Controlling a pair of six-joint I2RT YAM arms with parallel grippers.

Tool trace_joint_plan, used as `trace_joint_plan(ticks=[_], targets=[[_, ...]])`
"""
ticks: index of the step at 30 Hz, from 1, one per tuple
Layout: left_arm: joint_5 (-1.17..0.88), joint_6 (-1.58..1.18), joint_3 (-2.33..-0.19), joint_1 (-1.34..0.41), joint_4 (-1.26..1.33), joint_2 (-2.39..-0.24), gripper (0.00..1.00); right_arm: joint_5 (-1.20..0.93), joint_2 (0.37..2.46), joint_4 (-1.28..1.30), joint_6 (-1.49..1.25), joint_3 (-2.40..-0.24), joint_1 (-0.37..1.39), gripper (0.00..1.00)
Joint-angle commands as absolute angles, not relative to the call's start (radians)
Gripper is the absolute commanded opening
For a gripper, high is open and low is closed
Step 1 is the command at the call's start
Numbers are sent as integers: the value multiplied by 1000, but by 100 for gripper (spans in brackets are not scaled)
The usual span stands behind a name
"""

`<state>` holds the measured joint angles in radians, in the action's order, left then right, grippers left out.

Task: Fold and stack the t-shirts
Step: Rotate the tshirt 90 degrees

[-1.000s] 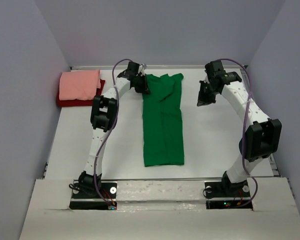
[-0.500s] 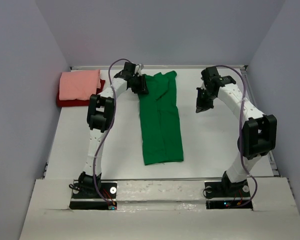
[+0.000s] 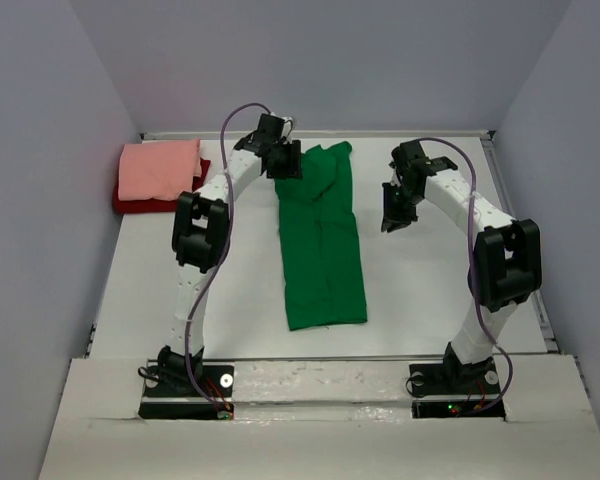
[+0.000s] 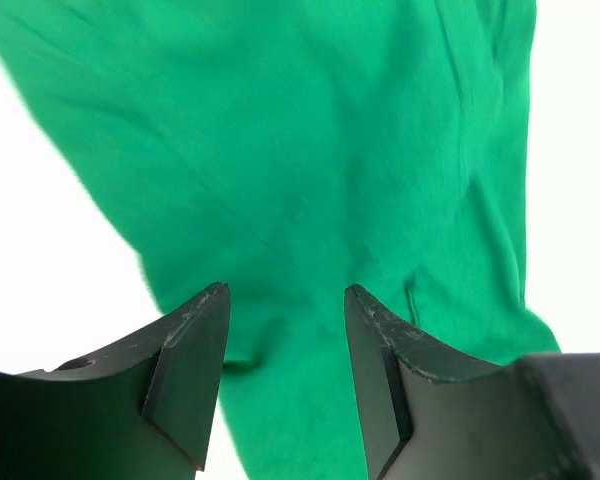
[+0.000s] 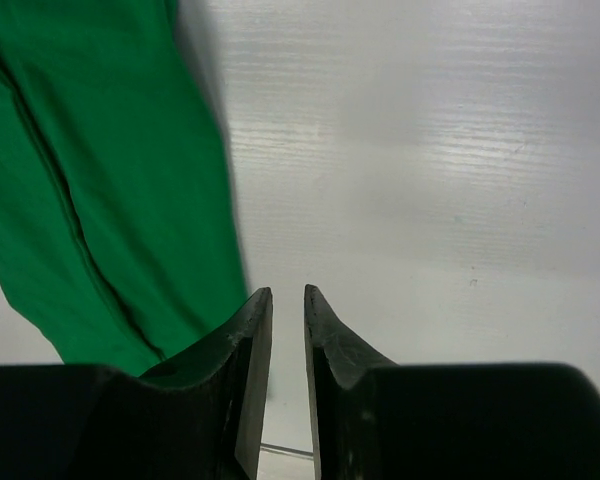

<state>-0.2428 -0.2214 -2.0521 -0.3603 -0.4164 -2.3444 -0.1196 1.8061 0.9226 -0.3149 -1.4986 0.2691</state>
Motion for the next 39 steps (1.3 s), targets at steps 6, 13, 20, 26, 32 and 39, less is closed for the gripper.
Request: trace_joint_plan(ticks=[6,13,20,26,32,39], targets=[[99,-331,-2019,-391,-531,-2090,59,-244,1683,871,-320,-1407,276,25],[-292,-469,-1398,-456,-439,-1623,55,-389,1452,705,-385,-1050,285,46],[-472,-557,-944,-456,-350,-1312,56,-566,1280,556,-512,-810,285,47],[-514,-583,-704,-456,-307,-1207,56,-620,1235,526,-551,-750,285,48],[-620,-615,-603,-456,-210,-1210,56,-687,1218,422,-643,-684,285,54],[-686,-637,-541,-456,-115,-1264,57,-620,1270,416,-672,-677,285,54]])
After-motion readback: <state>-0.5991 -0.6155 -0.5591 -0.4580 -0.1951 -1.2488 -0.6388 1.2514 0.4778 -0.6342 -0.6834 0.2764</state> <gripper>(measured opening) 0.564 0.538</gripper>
